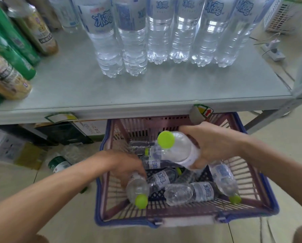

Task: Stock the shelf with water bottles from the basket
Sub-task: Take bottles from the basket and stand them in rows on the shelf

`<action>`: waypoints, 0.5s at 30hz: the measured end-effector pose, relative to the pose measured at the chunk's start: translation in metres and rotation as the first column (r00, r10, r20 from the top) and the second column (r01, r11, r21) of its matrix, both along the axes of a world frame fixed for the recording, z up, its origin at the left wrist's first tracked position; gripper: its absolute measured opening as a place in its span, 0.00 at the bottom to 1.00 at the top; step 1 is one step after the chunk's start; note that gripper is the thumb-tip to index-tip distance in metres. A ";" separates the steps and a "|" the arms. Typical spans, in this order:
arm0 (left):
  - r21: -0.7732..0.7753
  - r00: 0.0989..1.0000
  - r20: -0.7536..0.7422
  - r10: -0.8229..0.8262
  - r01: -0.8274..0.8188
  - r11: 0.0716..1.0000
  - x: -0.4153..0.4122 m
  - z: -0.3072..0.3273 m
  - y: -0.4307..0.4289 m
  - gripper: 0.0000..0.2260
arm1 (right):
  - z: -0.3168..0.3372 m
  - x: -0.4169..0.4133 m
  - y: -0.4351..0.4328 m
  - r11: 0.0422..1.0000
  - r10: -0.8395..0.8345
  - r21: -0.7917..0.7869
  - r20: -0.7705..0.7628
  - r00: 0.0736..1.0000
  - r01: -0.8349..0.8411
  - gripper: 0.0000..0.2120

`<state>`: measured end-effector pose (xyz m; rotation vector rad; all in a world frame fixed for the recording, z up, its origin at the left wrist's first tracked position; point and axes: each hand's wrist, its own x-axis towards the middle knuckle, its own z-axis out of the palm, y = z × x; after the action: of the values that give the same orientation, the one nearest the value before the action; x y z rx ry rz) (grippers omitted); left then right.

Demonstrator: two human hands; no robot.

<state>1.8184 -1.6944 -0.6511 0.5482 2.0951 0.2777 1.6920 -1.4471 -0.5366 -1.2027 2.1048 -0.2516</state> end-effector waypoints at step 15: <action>0.544 0.800 -0.046 0.598 -0.483 0.687 -0.015 0.200 -0.023 0.13 | 0.124 -0.007 0.009 0.460 -0.516 -0.771 0.172 0.839 0.441 0.25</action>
<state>1.8037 -1.7173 -0.4515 0.2307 2.3706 1.2031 1.6848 -1.4379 -0.4121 -0.9967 2.4483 -1.5857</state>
